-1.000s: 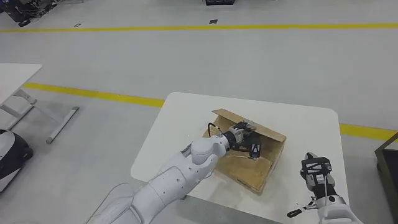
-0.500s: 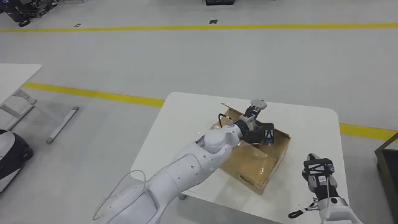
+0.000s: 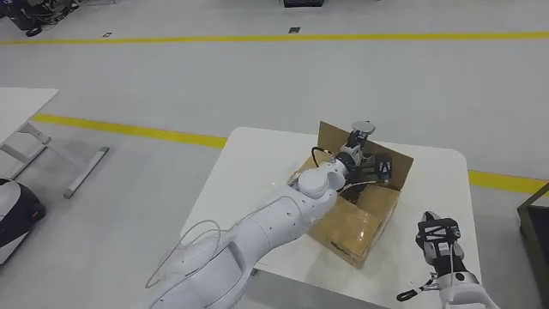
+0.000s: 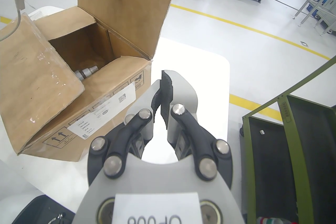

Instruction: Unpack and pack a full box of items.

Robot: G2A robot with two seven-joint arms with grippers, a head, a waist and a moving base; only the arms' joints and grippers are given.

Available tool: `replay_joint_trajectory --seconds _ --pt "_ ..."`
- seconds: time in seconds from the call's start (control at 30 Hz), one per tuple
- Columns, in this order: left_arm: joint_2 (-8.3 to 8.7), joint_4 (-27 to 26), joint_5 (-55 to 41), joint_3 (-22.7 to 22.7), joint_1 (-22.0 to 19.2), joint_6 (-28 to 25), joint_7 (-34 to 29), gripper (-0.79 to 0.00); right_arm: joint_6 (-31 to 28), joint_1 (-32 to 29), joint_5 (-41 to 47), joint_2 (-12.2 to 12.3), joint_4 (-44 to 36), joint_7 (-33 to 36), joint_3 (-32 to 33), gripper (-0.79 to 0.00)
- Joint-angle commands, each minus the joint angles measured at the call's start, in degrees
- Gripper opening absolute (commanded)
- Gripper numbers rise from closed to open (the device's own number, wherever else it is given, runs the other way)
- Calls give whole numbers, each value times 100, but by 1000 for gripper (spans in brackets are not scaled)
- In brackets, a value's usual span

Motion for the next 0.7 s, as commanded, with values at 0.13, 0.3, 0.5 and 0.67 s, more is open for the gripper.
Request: replay_joint_trajectory --seconds 0.13,0.3,0.5,0.67 --pt "-329 780 -69 231 -300 217 -12 0 51 -41 -20 8 -62 33 48 -785" --pt "-535 1205 -59 369 -462 156 20 0 62 -85 -4 16 -68 51 95 -785" --pt "-704 1561 -79 441 -567 160 102 0 70 -118 6 24 -88 64 139 -785" --pt "-771 1755 -197 395 -646 186 255 0 81 -143 12 31 -120 58 178 -785"
